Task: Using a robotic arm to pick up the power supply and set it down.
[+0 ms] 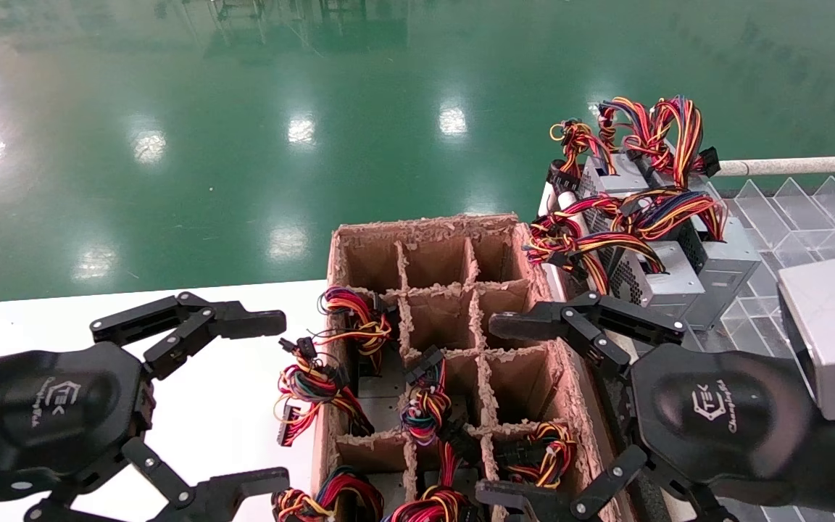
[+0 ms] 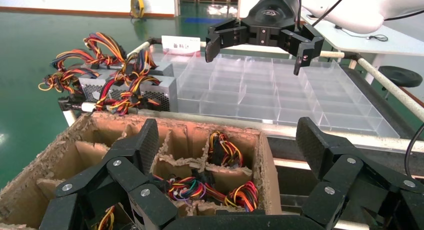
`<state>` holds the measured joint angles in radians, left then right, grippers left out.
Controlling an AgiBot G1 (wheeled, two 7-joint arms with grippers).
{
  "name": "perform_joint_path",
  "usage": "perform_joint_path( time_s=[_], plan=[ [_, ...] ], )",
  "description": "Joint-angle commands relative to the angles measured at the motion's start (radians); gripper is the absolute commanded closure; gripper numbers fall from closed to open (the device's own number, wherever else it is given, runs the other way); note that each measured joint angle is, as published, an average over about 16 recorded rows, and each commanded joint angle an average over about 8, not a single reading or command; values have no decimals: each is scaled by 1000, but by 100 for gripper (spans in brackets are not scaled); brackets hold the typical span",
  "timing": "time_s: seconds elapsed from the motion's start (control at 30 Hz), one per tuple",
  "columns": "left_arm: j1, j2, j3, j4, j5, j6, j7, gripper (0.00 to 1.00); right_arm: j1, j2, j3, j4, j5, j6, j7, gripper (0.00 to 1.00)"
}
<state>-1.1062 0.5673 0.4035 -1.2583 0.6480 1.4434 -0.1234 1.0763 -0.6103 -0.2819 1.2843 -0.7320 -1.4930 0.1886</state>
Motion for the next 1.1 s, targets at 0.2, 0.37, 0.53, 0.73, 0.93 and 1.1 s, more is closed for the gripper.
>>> perform_joint_path(
  time_s=[0.2,0.37,0.53,0.73,0.93,1.1],
  plan=[
    [0,0,0,0,0,0,0,0,0,0,0,0,0,0,0,0],
    [0,0,0,0,0,0,0,0,1,0,0,0,0,1,0,0],
    [0,0,0,0,0,0,0,0,1,0,0,0,0,1,0,0],
    [0,0,0,0,0,0,0,0,1,0,0,0,0,1,0,0],
    [0,0,0,0,0,0,0,0,1,0,0,0,0,1,0,0],
    [0,0,0,0,0,0,0,0,1,0,0,0,0,1,0,0]
  ],
)
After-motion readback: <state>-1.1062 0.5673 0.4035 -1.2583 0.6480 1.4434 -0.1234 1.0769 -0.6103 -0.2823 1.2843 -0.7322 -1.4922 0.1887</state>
